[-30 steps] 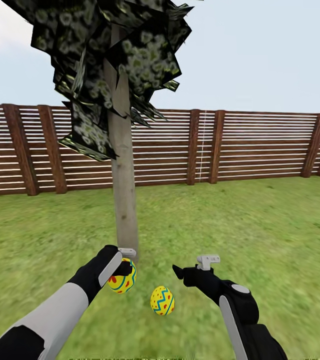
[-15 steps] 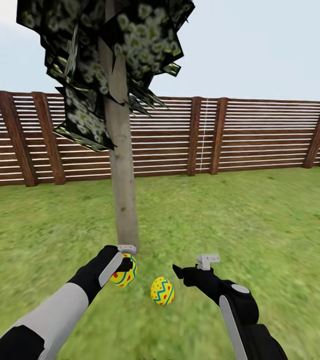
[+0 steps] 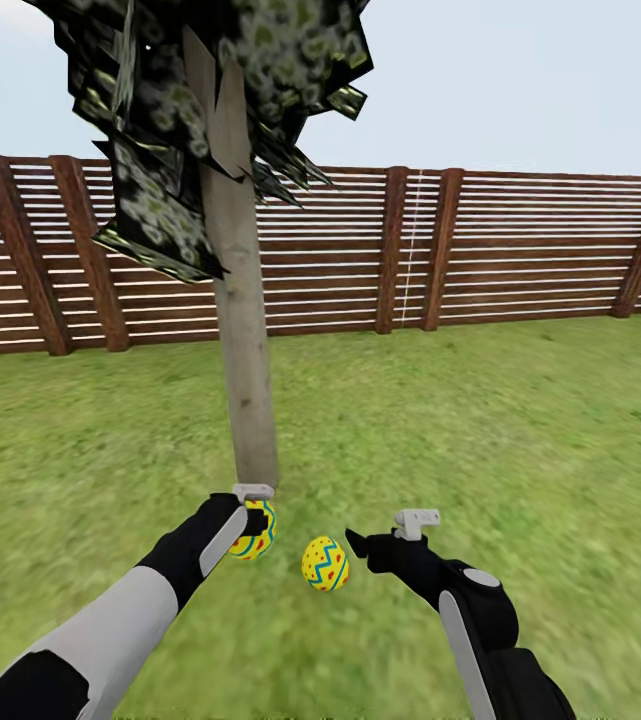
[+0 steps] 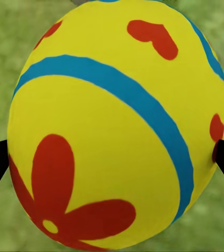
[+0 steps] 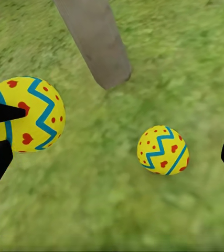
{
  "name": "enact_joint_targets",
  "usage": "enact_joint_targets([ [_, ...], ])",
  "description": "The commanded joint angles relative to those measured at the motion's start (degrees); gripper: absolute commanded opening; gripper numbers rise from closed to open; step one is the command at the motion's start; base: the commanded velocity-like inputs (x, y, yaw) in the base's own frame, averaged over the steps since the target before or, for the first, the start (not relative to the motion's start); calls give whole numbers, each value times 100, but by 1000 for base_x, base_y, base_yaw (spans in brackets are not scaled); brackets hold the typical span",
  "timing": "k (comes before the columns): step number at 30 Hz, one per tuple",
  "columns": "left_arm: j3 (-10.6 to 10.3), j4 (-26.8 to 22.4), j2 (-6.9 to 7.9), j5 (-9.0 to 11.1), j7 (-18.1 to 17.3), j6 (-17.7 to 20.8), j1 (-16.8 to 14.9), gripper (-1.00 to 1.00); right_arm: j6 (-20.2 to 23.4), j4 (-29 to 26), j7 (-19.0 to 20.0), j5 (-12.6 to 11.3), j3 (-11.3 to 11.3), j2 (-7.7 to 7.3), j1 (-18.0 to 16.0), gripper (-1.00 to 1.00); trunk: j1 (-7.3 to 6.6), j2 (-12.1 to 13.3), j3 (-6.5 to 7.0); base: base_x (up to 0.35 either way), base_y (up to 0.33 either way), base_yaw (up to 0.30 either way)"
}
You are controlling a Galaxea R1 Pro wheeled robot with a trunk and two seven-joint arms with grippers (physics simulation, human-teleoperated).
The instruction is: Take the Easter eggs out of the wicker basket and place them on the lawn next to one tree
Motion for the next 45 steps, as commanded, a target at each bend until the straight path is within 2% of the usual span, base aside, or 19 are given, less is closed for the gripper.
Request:
enact_joint_targets([
  [1, -41, -7, 4, 59, 54, -19, -5, -100, 33, -6, -15, -55, -3, 2, -3, 100, 1, -5, -29, 0, 0, 0],
  [13, -75, -15, 4, 59, 60, -82, 4, -100, 34, -6, -15, -55, 4, 2, -3, 100, 32, -21, -295, 0, 0, 0],
  [20, -76, -3, 1, 59, 62, -76, 4, -100, 33, -6, -15, -55, 8, 2, -3, 100, 32, -21, -295, 23, 0, 0],
  [30, -80, -7, -2, 59, 63, -76, 4, -100, 36, -6, -15, -55, 13, 2, -3, 100, 32, -21, -295, 295, -20, 0],
  [37, -79, -15, 4, 59, 63, -76, 4, -100, 37, -6, -5, -54, 9, 2, -3, 100, 32, -21, -295, 53, -3, 0],
  [45, -100, -8, 4, 59, 62, -231, 4, -100, 36, -6, 2, -51, 9, 2, -3, 100, 53, -31, -472, 1, 0, 0],
])
